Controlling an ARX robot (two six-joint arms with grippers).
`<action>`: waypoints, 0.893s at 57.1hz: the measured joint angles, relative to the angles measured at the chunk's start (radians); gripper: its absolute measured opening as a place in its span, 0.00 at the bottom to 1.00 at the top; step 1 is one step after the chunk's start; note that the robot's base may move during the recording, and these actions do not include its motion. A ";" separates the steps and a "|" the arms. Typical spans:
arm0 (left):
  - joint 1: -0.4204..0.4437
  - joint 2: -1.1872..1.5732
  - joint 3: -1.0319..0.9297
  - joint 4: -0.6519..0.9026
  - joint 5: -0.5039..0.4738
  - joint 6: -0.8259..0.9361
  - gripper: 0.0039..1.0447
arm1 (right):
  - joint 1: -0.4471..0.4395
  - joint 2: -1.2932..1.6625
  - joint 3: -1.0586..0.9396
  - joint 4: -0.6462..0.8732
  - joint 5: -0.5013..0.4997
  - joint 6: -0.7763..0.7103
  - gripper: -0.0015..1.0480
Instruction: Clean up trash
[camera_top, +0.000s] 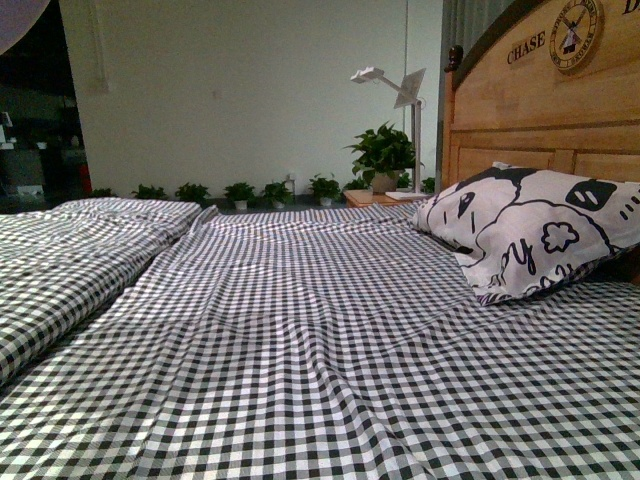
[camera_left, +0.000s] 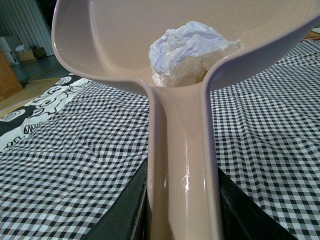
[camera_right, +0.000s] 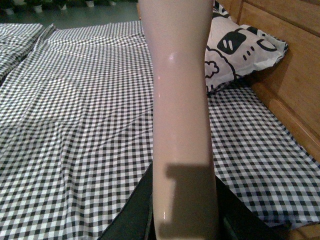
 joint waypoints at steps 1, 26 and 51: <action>0.000 0.000 0.000 0.000 0.000 0.000 0.27 | 0.000 0.000 0.000 0.000 0.000 0.000 0.19; 0.000 0.000 0.000 0.000 0.000 -0.004 0.27 | 0.000 0.000 0.000 0.000 0.000 0.000 0.19; 0.000 0.000 0.000 0.000 0.000 -0.004 0.27 | 0.000 0.000 0.000 0.000 0.000 0.000 0.19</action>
